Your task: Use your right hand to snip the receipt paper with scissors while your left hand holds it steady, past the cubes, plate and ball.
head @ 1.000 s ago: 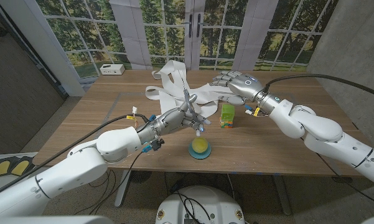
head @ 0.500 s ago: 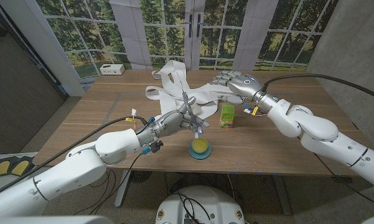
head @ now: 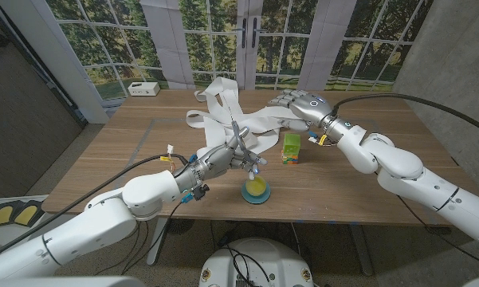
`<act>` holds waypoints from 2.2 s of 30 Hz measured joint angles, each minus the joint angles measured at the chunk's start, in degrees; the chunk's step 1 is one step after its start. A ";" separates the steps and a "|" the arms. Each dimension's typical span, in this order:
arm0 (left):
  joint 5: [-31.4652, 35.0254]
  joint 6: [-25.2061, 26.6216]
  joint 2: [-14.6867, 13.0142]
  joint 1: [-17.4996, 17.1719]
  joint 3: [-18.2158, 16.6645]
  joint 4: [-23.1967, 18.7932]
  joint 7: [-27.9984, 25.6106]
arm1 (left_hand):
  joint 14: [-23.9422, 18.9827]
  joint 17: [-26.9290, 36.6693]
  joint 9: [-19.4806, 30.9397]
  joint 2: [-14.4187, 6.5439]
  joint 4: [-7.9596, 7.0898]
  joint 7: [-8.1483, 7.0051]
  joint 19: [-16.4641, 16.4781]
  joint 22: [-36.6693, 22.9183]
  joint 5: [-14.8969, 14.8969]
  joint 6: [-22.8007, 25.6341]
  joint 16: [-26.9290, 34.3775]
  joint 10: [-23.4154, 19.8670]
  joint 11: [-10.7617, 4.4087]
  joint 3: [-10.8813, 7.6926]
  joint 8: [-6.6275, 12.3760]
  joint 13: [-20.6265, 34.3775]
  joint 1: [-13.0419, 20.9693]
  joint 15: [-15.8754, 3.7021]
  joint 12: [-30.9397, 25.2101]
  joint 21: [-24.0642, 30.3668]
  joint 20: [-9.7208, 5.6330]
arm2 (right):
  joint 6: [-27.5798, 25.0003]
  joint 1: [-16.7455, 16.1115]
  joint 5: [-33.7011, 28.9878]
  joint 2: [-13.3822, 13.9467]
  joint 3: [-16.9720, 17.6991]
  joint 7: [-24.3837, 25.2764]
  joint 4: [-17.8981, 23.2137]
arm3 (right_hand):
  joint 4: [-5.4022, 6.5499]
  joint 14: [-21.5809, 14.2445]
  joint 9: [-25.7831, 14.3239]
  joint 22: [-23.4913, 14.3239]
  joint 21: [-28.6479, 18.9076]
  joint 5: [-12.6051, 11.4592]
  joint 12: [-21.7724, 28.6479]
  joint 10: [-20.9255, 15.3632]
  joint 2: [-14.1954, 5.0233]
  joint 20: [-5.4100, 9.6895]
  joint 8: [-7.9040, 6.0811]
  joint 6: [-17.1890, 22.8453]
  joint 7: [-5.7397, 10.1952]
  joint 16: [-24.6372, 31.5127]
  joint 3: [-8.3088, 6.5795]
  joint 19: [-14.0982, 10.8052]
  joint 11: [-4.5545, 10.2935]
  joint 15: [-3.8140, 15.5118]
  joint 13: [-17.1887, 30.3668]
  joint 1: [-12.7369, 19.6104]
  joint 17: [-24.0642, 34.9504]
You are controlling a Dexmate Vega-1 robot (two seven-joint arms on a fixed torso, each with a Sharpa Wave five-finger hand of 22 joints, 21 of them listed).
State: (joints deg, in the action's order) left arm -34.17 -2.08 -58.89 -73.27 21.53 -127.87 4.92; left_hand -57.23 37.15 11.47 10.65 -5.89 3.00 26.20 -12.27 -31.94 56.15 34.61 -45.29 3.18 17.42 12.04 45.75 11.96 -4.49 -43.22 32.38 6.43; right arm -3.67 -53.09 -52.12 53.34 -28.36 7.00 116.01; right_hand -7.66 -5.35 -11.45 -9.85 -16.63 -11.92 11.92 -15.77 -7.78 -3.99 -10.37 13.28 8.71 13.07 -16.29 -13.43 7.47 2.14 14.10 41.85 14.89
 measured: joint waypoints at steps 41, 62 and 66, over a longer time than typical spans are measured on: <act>0.42 -1.04 1.14 0.24 1.06 1.50 0.42 | 0.00 -0.26 0.01 -0.31 1.89 0.00 0.30 0.00 -0.21 0.00 0.00 0.00 0.00 1.41 -0.14 -0.12 0.30 0.01 0.00 -0.42 -0.30 | -3.40 11.88 -3.75 -5.54 -8.82 -7.40 -6.97 | -0.46 1.60 0.26 0.00 1.67 0.78 0.10 -1.38 0.84 1.33 -0.62 -1.75 0.28 -0.17 0.95 -0.44 1.86 -0.06 -0.53 0.09 -1.07; -0.26 -1.33 1.12 1.23 1.20 3.04 2.01 | -0.22 -0.26 0.01 -0.31 1.96 0.00 0.63 -0.13 -0.22 0.00 0.45 -0.31 0.31 1.48 -0.18 -0.22 0.30 -0.20 0.00 -0.41 -0.63 | 0.21 18.35 -6.77 -7.87 -13.72 -13.80 -10.63 | -0.94 1.55 0.25 0.00 2.90 1.55 0.00 -2.77 1.74 1.86 -1.97 2.02 2.90 -0.11 1.42 -0.19 4.02 -0.09 -0.80 0.99 -2.12; -0.38 -1.50 1.12 1.36 1.20 3.33 2.30 | -0.22 -0.25 0.01 -0.31 1.96 0.00 0.72 -0.13 -0.23 0.00 0.45 -0.31 0.31 1.48 -0.18 -0.25 0.30 -0.20 0.00 -0.41 -0.71 | 1.03 19.19 -7.26 -8.25 -14.35 -13.96 -11.69 | -0.94 1.24 0.25 0.00 3.33 1.55 0.00 -3.06 1.82 2.16 -1.97 2.80 3.16 -0.10 1.42 -0.49 4.31 0.21 -1.06 1.07 -2.12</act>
State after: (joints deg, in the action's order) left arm -34.55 -3.58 -57.77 -71.91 22.73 -124.54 7.22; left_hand -57.46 36.89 11.48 10.34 -3.93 3.00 26.91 -12.40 -32.16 56.15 35.06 -45.60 3.49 18.90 11.86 45.50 12.26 -4.69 -43.22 31.97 5.71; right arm -2.64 -33.90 -59.38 45.09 -42.70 -6.96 104.31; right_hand -8.59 -4.11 -11.20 -9.85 -13.30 -10.37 11.92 -18.83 -5.96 -1.83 -12.34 16.08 11.87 12.96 -14.87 -13.93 11.78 2.36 13.03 42.92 12.76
